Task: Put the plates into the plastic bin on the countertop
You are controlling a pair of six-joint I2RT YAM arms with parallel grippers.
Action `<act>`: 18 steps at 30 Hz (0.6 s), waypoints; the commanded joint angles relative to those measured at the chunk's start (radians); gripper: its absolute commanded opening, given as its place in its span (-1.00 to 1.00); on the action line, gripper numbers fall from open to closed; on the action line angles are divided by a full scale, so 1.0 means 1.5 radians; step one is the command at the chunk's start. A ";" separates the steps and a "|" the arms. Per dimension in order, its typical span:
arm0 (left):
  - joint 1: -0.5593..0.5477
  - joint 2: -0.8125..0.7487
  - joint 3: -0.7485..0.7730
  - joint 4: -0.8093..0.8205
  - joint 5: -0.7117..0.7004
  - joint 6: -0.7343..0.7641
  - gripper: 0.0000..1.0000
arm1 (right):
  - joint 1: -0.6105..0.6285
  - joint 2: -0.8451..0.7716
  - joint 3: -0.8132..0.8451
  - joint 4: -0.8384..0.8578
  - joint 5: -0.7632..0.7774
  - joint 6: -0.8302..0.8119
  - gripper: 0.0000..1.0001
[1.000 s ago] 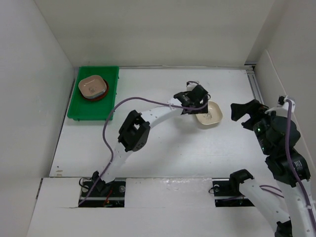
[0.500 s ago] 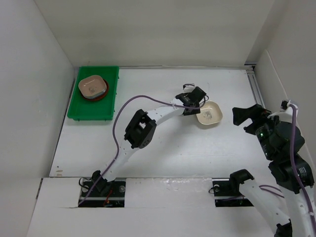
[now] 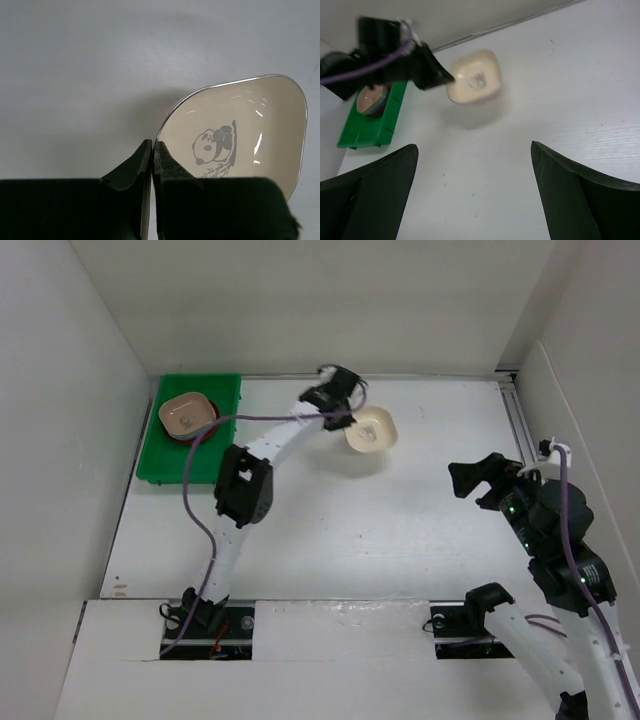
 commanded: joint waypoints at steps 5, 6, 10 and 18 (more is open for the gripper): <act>0.323 -0.137 0.098 -0.024 0.132 0.192 -1.00 | 0.005 0.063 -0.071 0.135 -0.095 -0.020 1.00; 0.378 -0.137 0.098 -0.042 0.138 0.202 -1.00 | 0.005 0.077 -0.071 0.135 -0.104 -0.026 1.00; 0.496 -0.153 0.066 -0.037 0.174 0.250 -1.00 | 0.005 0.102 -0.086 0.157 -0.117 -0.039 1.00; 0.701 -0.167 -0.047 0.003 0.300 0.199 -1.00 | 0.005 0.114 -0.086 0.156 -0.139 -0.061 1.00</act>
